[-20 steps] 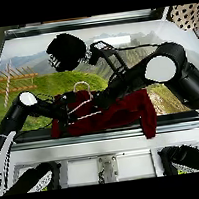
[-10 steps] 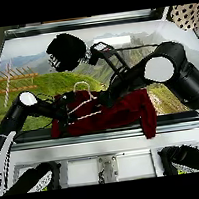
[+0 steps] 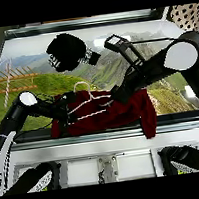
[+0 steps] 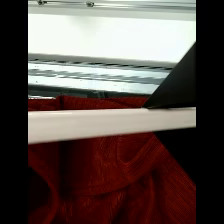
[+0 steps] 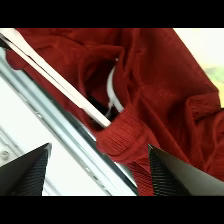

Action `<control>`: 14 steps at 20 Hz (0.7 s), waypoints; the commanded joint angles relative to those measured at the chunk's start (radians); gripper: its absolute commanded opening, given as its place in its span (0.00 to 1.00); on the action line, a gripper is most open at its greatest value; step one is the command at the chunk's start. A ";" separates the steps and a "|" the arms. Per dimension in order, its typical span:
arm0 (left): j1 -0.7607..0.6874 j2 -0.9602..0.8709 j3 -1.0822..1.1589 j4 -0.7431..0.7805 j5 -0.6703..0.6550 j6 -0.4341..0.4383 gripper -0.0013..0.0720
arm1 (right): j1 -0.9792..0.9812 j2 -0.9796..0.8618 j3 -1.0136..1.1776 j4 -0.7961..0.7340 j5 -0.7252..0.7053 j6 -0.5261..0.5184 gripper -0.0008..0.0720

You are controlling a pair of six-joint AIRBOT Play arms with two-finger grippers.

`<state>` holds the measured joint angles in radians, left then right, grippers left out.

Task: Fold the clothes and pants, and hang the long-sleeved shirts on hangers.

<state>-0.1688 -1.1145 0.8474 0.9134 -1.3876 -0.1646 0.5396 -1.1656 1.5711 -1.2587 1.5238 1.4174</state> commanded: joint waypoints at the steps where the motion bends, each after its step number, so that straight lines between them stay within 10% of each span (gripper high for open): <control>1: 0.000 0.000 0.001 0.000 0.000 0.000 0.04 | -0.024 -0.005 -0.003 -0.029 0.015 0.174 0.92; 9: 0.000 0.000 0.001 0.000 0.000 0.000 0.04 | 0.111 -0.082 -0.030 -0.224 0.030 0.319 0.91; 11: 0.000 0.000 0.001 0.000 0.000 0.000 0.04 | 0.128 -0.100 -0.030 -0.234 0.030 0.319 0.66; 14: 0.000 0.000 0.001 0.000 0.001 0.000 0.04 | 0.129 -0.103 -0.030 -0.241 0.030 0.319 0.66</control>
<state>-0.1688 -1.1145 0.8474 0.9150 -1.3891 -0.1635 0.6548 -1.2583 1.5414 -1.4681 1.5505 1.7218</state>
